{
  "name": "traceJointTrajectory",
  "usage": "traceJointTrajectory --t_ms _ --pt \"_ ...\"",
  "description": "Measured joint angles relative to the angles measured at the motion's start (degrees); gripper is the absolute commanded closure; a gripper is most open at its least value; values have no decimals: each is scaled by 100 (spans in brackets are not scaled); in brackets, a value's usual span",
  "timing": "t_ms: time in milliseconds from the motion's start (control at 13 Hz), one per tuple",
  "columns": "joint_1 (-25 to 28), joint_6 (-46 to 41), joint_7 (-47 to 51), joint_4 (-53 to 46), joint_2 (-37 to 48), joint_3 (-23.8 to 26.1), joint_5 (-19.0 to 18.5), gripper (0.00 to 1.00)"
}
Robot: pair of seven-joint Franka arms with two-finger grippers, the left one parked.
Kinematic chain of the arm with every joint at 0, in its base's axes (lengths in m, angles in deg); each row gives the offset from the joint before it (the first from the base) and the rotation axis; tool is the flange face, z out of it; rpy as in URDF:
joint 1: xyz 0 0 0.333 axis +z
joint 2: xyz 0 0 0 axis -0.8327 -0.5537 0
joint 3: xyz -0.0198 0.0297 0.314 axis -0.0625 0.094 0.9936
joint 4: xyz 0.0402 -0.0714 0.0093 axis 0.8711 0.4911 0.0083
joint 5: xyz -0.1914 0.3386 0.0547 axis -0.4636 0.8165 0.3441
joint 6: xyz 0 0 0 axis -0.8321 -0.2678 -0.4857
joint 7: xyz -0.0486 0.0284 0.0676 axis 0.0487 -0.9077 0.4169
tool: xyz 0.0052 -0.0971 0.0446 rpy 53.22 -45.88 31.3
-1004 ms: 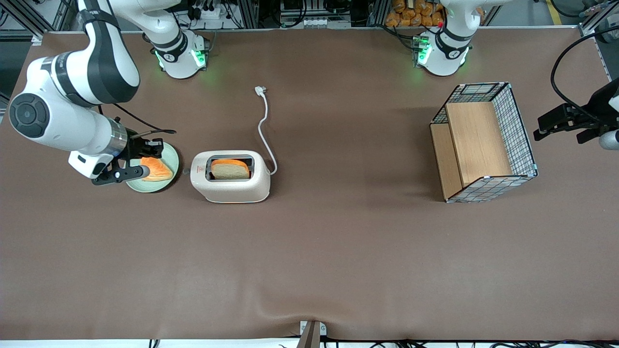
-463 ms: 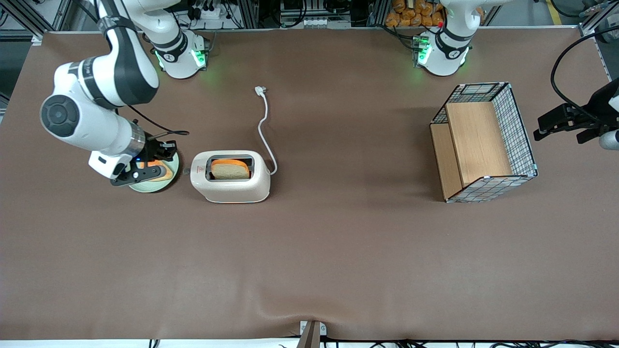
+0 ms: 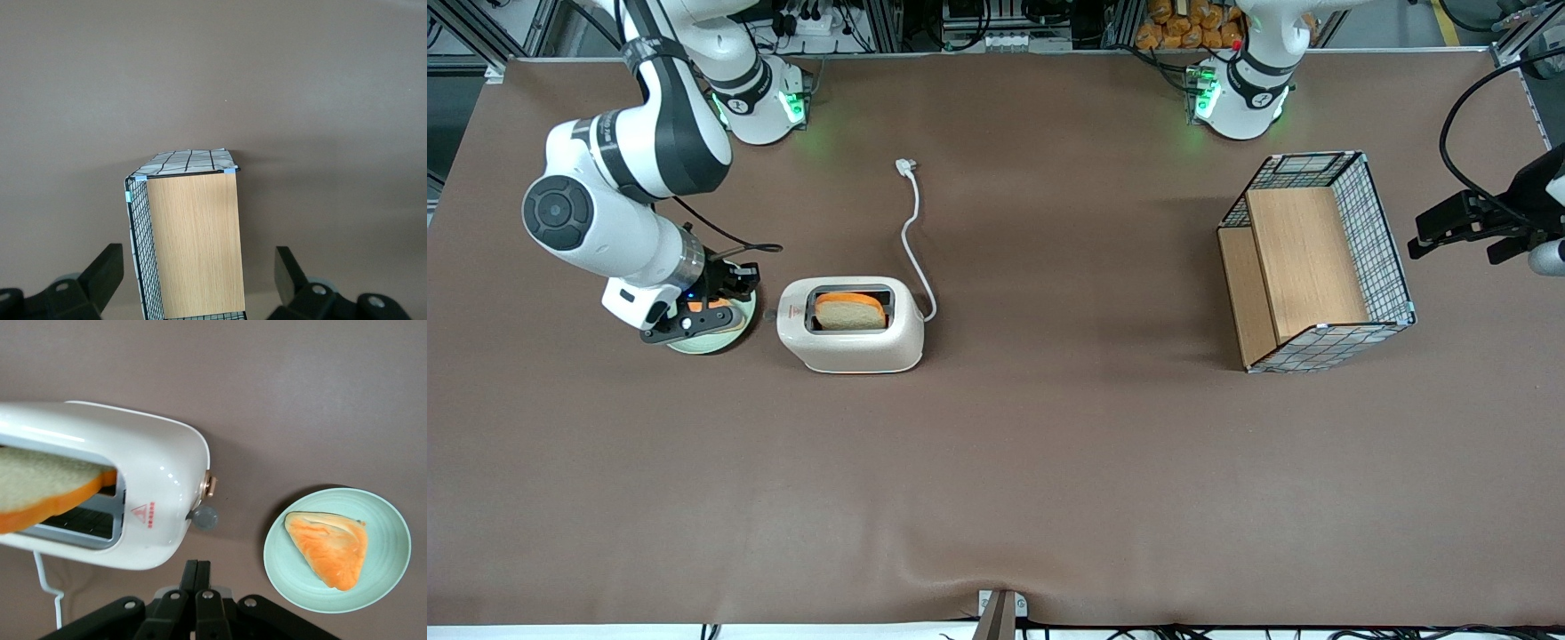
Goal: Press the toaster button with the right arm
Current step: 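Lower the right gripper onto the toaster's grey lever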
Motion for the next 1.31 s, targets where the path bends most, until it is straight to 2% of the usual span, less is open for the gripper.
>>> traceJointTrajectory --t_ms 154,463,772,1312 --pt "-85 66 92 88 -37 -26 99 100" --pt "-238 221 101 135 -209 -45 523 100" --pt "-249 546 221 143 -457 -33 579 100" --pt "-164 558 231 144 -605 0 585 100"
